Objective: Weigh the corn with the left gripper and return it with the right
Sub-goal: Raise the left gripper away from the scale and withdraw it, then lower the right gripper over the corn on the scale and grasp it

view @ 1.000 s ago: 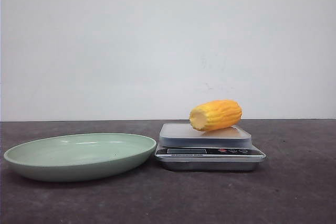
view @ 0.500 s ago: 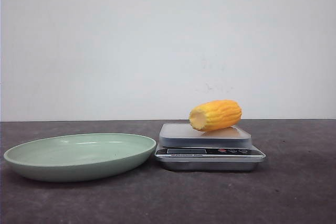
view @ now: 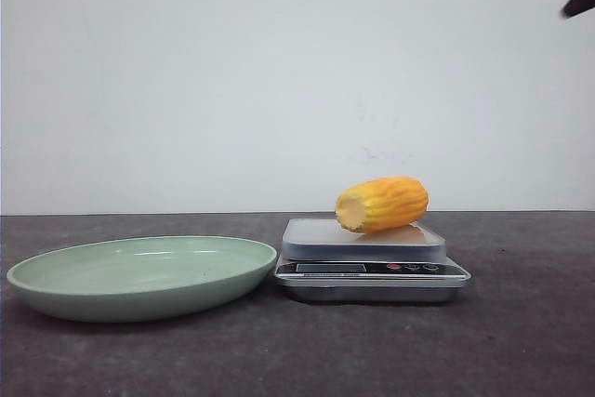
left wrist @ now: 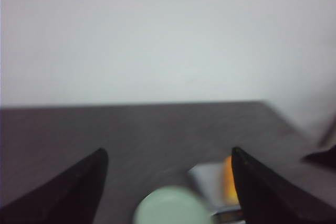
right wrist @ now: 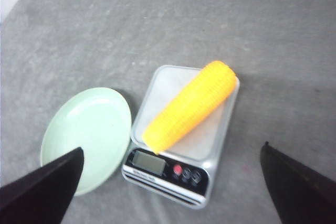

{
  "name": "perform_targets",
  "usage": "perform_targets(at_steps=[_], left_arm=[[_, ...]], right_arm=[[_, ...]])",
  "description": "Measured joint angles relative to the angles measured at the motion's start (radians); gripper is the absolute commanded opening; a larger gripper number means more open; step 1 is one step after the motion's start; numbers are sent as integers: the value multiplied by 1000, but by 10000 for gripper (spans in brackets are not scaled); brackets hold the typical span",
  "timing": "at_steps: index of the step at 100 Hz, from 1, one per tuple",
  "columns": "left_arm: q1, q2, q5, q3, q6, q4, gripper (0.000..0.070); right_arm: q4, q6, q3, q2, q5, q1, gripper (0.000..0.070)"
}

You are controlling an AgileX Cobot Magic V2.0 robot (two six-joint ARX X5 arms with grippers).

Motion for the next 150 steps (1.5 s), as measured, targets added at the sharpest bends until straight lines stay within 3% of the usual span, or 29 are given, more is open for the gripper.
perform_targets(at_steps=[11,21,42,57,70,94,132,150], left_arm=[[0,-110,-125,-193,-6,0,433],[0,-189,-189,-344,-40,0,433],[0,-279,-189,-510,-199,0,433],[0,-298,-189,-526,-247,0,433],[0,-298,-189,-532,-254,0,433],[0,-298,-189,-532,-262,-1,434],[0,-298,-189,-532,-280,-1,434],[0,-298,-189,-532,-262,0,434]], right_arm=[[59,60,0,76,31,31,544],[77,102,0,142,81,69,537],[111,174,0,271,132,162,538],[196,247,0,357,152,225,538],[261,320,0,420,189,264,538],[267,440,0,517,214,277,538],[292,550,0,563,324,282,535],[344,588,0,563,337,300,474]])
